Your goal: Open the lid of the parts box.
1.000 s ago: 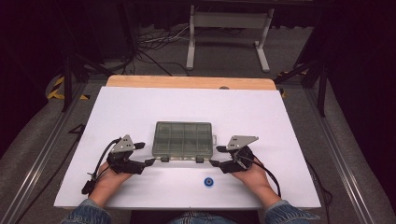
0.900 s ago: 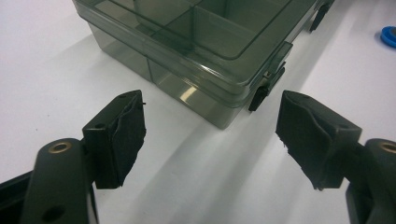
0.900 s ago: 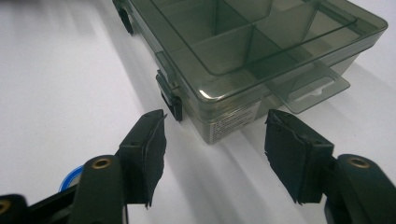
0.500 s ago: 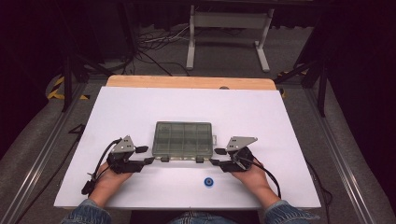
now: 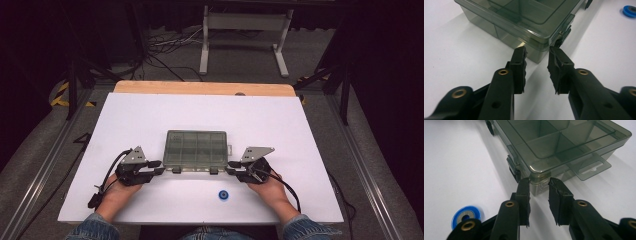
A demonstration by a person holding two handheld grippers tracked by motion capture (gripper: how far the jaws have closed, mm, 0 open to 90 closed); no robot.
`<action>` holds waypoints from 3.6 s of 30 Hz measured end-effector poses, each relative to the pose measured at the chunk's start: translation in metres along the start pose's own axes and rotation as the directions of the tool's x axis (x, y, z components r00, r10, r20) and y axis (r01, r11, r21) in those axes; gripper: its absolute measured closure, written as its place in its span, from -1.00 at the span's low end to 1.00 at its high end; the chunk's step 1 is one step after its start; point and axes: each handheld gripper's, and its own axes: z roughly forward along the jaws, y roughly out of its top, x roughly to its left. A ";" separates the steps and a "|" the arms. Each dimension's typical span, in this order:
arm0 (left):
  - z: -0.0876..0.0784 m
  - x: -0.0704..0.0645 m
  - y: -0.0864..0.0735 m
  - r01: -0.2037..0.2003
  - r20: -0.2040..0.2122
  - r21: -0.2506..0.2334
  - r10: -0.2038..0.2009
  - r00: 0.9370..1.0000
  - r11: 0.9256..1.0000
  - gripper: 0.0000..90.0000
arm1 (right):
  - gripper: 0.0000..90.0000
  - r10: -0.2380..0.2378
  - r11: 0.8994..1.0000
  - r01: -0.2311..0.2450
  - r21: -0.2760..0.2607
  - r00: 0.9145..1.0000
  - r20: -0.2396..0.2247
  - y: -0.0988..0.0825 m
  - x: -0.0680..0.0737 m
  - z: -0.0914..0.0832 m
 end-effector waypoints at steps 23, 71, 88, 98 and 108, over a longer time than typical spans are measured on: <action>-0.001 -0.003 0.001 -0.021 0.007 -0.016 0.021 1.000 1.000 0.76 | 0.69 0.005 1.000 -0.005 -0.011 1.000 -0.015 0.000 -0.001 -0.001; -0.013 0.006 0.011 0.067 0.040 -0.237 -0.060 0.997 0.969 0.72 | -0.15 0.015 0.996 -0.002 -0.090 0.990 0.143 0.027 -0.002 -0.004; -0.005 -0.006 0.016 -0.015 0.091 -0.179 0.032 0.995 0.984 0.27 | -0.10 0.011 0.994 0.005 -0.107 0.990 0.144 0.063 -0.021 -0.015; 0.002 -0.009 0.016 -0.035 0.105 -0.126 0.048 0.993 0.991 0.22 | -0.09 0.025 0.990 -0.006 -0.141 0.991 0.130 0.078 -0.034 -0.019; 0.007 -0.011 0.017 -0.056 0.109 -0.083 0.065 0.992 0.995 0.21 | -0.08 0.034 0.987 -0.014 -0.159 0.992 0.124 0.090 -0.041 -0.015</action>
